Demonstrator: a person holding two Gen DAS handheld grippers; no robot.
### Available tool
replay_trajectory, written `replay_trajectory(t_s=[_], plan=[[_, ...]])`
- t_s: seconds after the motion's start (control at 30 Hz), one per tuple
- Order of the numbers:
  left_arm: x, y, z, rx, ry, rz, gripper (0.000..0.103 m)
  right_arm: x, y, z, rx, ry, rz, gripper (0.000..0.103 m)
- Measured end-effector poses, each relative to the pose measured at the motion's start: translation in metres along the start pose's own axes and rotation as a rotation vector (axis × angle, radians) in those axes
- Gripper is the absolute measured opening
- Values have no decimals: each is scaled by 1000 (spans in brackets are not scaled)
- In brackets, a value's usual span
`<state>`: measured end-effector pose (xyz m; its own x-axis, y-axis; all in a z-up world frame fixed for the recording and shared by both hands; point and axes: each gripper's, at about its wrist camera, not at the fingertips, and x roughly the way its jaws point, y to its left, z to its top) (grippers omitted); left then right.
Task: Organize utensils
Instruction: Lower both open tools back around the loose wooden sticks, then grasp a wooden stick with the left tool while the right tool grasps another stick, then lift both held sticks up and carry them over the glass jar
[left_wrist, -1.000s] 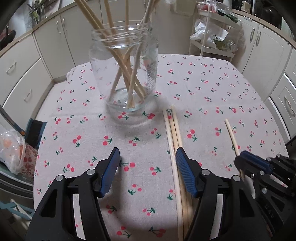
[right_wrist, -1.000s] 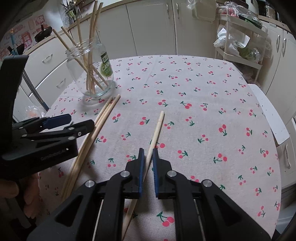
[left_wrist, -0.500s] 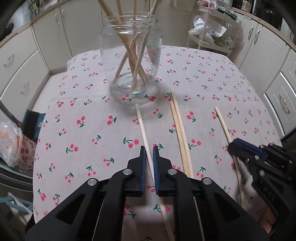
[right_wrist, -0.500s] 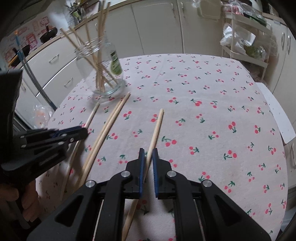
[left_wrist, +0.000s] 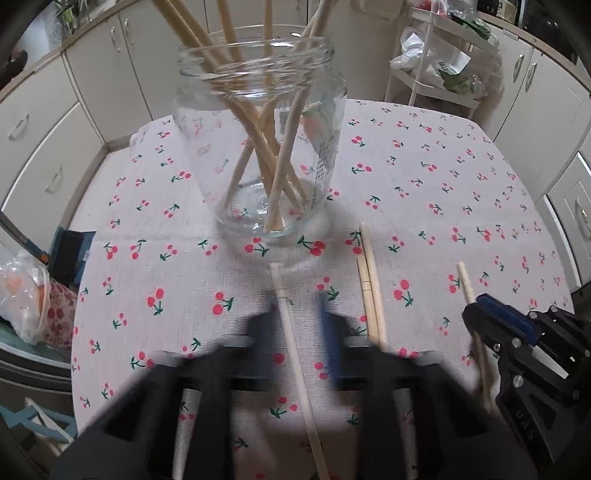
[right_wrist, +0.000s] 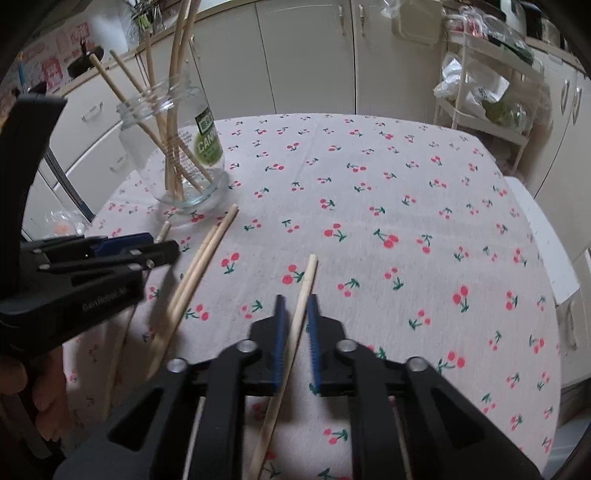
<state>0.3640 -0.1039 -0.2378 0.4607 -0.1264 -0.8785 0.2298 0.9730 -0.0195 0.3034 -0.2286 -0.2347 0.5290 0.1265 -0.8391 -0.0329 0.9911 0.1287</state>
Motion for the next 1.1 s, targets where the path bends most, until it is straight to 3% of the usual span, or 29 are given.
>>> replay_trajectory(t_s=[0.2,0.33,0.43,0.6,0.73,0.83,0.93,1.1], plan=[[-4,7,-7,-3,20,-60,5,-5,3,-3,-9,27,21,7],[-4,9,-5,2,36,-62,6,-2,4,1,-14,34,7,21],[-2,10,-2,20,39,-57,9,0,8,2,-44,37,-6,21],[-1,-1,-1,89,27,-16,7,1,8,0,-64,32,-5,7],[-13,1,-2,72,9,-46,5,-3,-8,3,91,37,124,6],[-47,10,0,35,-91,-86,5,-24,-15,9,186,-48,221,6],[-86,26,4,-21,-215,-144,5,-57,-16,21,263,-209,288,6],[-141,55,18,-119,-409,-200,5,-103,-3,41,298,-452,302,6]])
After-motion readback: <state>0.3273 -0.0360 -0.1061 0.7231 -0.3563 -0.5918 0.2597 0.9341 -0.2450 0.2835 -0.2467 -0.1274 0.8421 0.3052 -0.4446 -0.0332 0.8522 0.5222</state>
